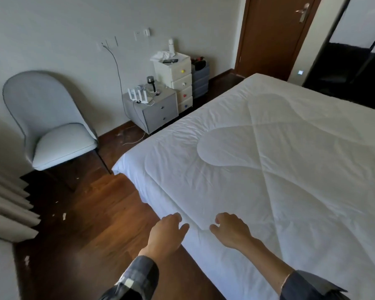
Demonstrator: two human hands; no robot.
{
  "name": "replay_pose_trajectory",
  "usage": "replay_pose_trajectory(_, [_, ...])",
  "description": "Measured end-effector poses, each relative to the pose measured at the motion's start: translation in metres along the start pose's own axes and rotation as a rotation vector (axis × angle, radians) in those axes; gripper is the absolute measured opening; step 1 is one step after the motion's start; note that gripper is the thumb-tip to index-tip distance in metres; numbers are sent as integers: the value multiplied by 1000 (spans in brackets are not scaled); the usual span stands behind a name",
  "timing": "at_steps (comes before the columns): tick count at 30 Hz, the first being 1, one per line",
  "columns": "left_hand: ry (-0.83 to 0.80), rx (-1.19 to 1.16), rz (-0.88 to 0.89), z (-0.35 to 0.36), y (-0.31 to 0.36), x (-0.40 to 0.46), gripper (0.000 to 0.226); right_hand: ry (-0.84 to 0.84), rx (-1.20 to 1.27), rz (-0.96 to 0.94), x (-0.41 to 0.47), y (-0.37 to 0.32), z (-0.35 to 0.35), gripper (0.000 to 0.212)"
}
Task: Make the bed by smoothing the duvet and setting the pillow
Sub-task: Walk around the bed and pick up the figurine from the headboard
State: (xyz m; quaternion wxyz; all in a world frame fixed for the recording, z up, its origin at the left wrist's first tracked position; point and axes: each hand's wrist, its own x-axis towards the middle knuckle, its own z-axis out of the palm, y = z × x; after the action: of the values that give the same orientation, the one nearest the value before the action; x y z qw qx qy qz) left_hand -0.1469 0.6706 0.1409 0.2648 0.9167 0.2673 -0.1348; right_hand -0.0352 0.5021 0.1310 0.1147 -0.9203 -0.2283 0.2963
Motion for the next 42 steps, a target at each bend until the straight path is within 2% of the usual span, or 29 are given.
replay_pose_trajectory(5, [44,-24,-13,-75,-72,55,39,-1,8,6,58,-95,-14,43])
replay_pose_trajectory(9, [10,-39,-15,-118,-110,119,42,7,8,15,124,-150,-31,44])
replay_pose_trajectory(13, [43,-9,-24,-185,-167,210,41,13,40,1,231,-226,-40,43])
replay_pose_trajectory(21, [51,5,-65,-324,-237,354,42,22,9,-44,382,-366,-114,45])
replay_pose_trajectory(25, [21,-13,-61,-379,-263,438,32,77,15,-7,459,-417,-147,45])
replay_pose_trajectory(30, [29,26,57,-438,-301,563,27,146,52,99,561,-471,-168,41])
replay_pose_trajectory(37, [-92,136,244,-539,-327,713,24,202,181,265,688,-565,-198,24])
replay_pose_trajectory(42, [-149,201,294,-569,-334,795,29,249,232,387,741,-579,-224,26])
